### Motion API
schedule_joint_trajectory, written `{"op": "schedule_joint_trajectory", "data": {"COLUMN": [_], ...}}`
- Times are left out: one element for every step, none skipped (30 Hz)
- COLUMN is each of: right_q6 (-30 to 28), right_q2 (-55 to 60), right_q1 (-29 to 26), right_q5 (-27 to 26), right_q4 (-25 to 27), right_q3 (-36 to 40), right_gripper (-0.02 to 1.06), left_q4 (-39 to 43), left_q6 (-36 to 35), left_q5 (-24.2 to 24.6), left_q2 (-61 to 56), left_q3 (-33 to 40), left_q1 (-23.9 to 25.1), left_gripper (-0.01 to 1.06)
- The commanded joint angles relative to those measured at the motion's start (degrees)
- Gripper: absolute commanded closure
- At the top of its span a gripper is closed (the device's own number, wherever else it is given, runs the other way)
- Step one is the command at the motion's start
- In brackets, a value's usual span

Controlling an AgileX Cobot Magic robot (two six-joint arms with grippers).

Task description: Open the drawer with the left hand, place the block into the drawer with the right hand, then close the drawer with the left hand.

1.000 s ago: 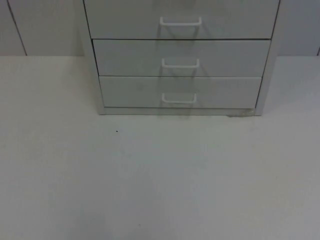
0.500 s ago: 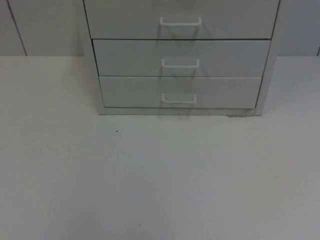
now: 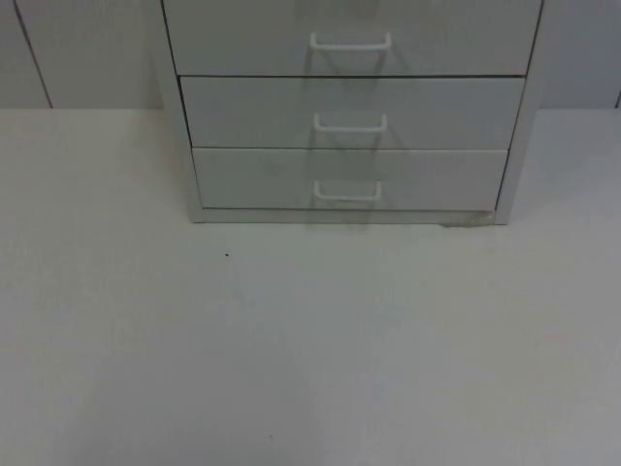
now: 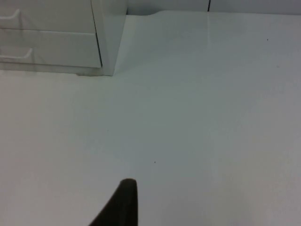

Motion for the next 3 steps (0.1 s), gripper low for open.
{"op": "schedule_joint_trajectory", "data": {"right_q6": [-0.3,-0.3,-0.3], "right_q2": [-0.1,-0.1,-0.1], "right_q1": [-0.4,-0.4,-0.4], "right_q5": [-0.7,-0.7,-0.7], "right_q4": [0.0,0.0,0.0], "right_q3": [0.0,0.0,0.0], "right_gripper": [-0.01,-0.01,-0.01], "left_q4": [-0.3,-0.3,-0.3], "left_q6": [-0.2,-0.2,-0.2], "left_q5": [-0.6,-0.6,-0.6], "left_q2": [-0.2,-0.2,-0.2], "left_q3": [0.3,0.3,0.3], "left_q1": [1.1,1.8,2.2], "left_gripper": [0.00,0.00,0.00]}}
